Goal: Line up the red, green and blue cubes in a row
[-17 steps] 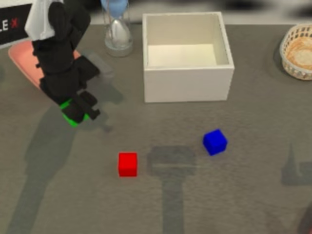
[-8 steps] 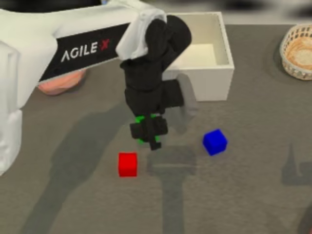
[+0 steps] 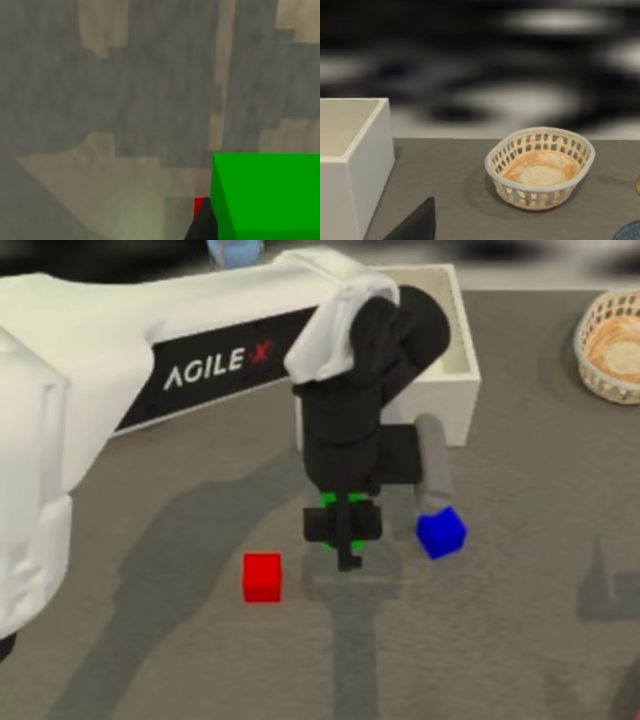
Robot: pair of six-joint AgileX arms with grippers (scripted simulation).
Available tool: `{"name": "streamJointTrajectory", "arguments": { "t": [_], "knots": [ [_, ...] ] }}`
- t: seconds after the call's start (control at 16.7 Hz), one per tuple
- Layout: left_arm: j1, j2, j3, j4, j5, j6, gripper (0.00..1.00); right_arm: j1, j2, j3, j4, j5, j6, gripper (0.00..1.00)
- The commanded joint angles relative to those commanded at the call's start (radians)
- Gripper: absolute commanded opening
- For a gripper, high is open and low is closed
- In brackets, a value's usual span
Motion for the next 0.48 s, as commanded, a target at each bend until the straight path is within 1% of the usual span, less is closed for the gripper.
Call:
{"name": "streamJointTrajectory", "arguments": {
  "t": [0.12,0.48],
  "knots": [
    [0.0,0.011,-0.023,0.036,0.0,-0.001,0.0,0.0,0.0,0.0,0.0,0.0,0.0,1.0],
    [-0.004,0.079,-0.137,0.214,0.001,0.0,0.0,0.0,0.0,0.0,0.0,0.0,0.0,1.0]
  ]
}}
